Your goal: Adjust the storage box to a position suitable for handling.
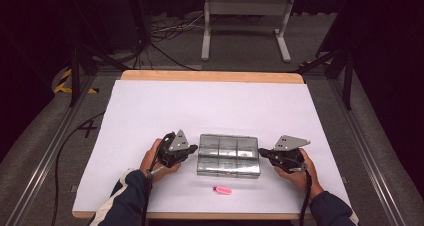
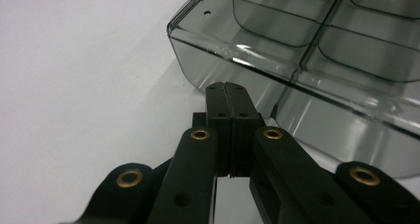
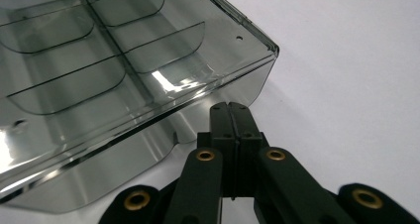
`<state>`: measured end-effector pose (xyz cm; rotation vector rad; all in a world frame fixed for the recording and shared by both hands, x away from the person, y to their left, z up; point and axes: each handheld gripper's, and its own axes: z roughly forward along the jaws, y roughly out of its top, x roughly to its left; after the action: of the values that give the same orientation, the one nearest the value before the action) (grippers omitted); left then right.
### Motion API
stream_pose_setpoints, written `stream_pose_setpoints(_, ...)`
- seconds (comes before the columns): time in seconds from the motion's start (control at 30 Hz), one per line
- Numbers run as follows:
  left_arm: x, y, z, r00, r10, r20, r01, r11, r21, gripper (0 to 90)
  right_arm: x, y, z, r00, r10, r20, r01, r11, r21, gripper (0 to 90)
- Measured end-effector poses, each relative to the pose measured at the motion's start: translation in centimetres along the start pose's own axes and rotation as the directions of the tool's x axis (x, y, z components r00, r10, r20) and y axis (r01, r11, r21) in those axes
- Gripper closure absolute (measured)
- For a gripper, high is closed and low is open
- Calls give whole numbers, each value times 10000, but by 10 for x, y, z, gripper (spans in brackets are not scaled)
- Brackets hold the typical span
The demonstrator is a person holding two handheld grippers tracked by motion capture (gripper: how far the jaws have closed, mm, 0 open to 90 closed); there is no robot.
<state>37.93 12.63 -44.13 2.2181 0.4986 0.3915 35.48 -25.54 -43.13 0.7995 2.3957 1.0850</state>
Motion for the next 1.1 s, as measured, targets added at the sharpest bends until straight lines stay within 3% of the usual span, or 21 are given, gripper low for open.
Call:
stream_pose_setpoints(0.23, -3, -27, -36, 9996, -274, -44, 271, 9975, -657, 872, 9, -10, -27, 9977, -41, -684, 28, 9998, -184, 900)
stream_pose_setpoints(0.37, -8, -40, -47, 9994, -337, -86, 329, 9961, -824, 838, 20, -13, -37, 9952, -334, -922, 325, 9994, -113, 900)
stream_pose_setpoints(0.5, -13, -49, -53, 9994, -357, 26, 358, 9948, -952, 793, 29, -17, -42, 9932, -318, -1122, 315, 9995, -42, 900)
stream_pose_setpoints(0.73, -17, -51, -51, 9998, -197, 52, 200, 9960, -870, 766, 40, -15, -41, 9897, -576, -1309, 595, 9982, 111, 900)
stream_pose_setpoints(0.87, -17, -36, -38, 9999, -79, 73, 85, 9963, -851, 775, 42, -14, -38, 9885, -596, -1390, 628, 9978, 192, 900)
stream_pose_setpoints(1.1, -19, -33, -27, 9997, 2, 236, 13, 9980, -624, 769, 43, -14, -36, 9886, -586, -1387, 619, 9979, 195, 900)
